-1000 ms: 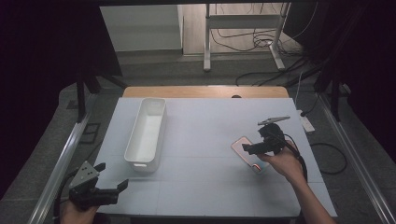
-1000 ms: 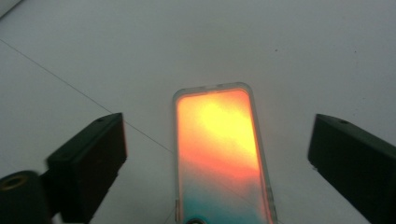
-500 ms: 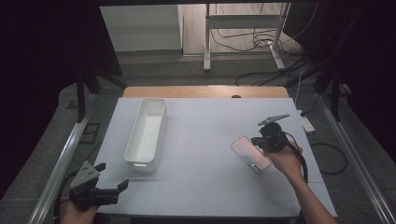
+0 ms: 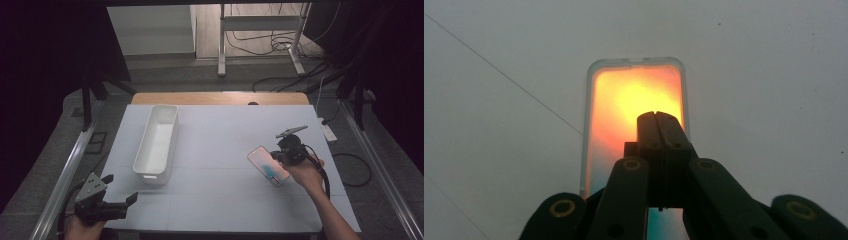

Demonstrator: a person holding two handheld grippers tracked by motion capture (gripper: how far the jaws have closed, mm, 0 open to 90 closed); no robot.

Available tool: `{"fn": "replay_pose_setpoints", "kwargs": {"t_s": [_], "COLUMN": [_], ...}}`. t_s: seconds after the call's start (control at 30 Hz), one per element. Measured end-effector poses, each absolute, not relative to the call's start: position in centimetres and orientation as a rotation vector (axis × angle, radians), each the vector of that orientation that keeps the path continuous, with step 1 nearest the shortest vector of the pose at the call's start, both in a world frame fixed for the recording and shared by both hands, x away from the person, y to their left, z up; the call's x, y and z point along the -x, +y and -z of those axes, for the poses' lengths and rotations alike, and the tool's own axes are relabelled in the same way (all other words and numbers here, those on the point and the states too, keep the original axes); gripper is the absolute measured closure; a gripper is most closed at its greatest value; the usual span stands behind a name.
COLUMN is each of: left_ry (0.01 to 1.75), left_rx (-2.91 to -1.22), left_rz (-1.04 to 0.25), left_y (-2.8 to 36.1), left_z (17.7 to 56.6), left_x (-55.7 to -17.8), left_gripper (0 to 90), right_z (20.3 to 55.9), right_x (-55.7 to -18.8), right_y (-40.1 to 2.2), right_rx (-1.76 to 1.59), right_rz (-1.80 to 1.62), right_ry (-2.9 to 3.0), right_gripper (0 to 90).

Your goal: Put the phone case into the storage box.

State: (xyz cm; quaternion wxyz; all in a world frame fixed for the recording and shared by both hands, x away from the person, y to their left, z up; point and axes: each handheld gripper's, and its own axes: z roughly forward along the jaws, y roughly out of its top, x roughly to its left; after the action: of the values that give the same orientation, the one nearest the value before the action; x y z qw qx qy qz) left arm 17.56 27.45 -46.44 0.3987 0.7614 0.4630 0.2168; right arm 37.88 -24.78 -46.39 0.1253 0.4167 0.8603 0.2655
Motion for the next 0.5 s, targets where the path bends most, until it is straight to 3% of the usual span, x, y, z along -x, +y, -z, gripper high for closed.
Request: {"fn": "replay_pose_setpoints", "kwargs": {"t_s": [0.5], "left_ry": [1.166], "left_rx": [-1.941], "left_rz": [-0.555], "left_y": [27.3], "left_z": [46.4], "left_x": [-17.5], "left_gripper": [1.9], "right_z": [48.1], "right_x": [-38.2], "right_y": [-24.3], "right_rx": [-1.233], "right_rz": [-0.768], "right_ry": [2.539], "right_gripper": [89.6]}}
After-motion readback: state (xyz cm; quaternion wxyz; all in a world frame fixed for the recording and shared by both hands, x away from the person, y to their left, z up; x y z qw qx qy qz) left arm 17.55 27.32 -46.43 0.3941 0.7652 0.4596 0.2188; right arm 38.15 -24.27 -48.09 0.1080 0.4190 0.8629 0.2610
